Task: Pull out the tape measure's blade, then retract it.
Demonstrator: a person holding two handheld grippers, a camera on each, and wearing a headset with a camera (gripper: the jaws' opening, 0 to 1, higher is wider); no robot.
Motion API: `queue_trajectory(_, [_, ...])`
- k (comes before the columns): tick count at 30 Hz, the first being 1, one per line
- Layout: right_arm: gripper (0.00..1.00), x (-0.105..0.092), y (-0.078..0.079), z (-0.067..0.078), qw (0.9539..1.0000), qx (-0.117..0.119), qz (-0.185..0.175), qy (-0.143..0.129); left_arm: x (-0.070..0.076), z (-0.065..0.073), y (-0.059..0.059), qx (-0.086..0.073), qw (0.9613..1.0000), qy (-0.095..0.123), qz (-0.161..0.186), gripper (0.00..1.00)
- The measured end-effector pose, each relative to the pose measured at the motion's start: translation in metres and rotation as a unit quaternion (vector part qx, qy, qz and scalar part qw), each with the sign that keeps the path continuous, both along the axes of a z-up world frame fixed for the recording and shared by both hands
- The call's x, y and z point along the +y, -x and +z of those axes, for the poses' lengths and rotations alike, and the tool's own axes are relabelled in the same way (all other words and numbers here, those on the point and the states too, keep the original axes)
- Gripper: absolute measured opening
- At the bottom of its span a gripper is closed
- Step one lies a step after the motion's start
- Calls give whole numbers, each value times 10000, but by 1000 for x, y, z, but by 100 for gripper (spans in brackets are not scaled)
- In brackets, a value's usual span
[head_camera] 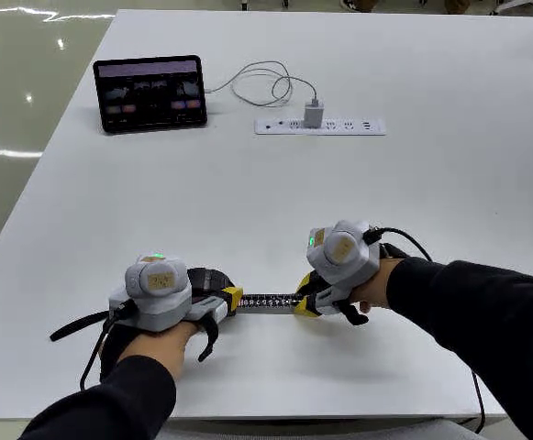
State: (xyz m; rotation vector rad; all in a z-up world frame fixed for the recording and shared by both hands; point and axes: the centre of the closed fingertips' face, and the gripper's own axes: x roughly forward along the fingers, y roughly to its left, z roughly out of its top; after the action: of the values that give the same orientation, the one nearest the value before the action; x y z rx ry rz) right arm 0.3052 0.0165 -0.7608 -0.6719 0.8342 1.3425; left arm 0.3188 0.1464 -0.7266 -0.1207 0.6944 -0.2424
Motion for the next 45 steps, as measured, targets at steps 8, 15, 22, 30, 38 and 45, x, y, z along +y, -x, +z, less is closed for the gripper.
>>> queue_trajectory(8, [11,4,-2,-1,9999,59,-87,-53,0,0,0,25,10000,5,-42,58])
queue_trajectory(15, [11,11,0,-1,9999,12,-40,-92,0,-1,-1,31,10000,9,-33,58])
queue_trajectory(22, [11,16,0,-1,9999,1,-45,-148,1,-1,-1,32,10000,19,-27,58])
queue_trajectory(30, [12,22,1,0,9998,-4,-35,-185,1,-1,-1,37,10000,25,-26,58])
queue_trajectory(38, [12,26,2,0,9997,-48,-18,-253,1,-1,-1,34,10000,29,-24,59])
queue_trajectory(45, [12,29,0,0,9995,-101,9,-285,1,-1,-1,42,10000,35,-24,58])
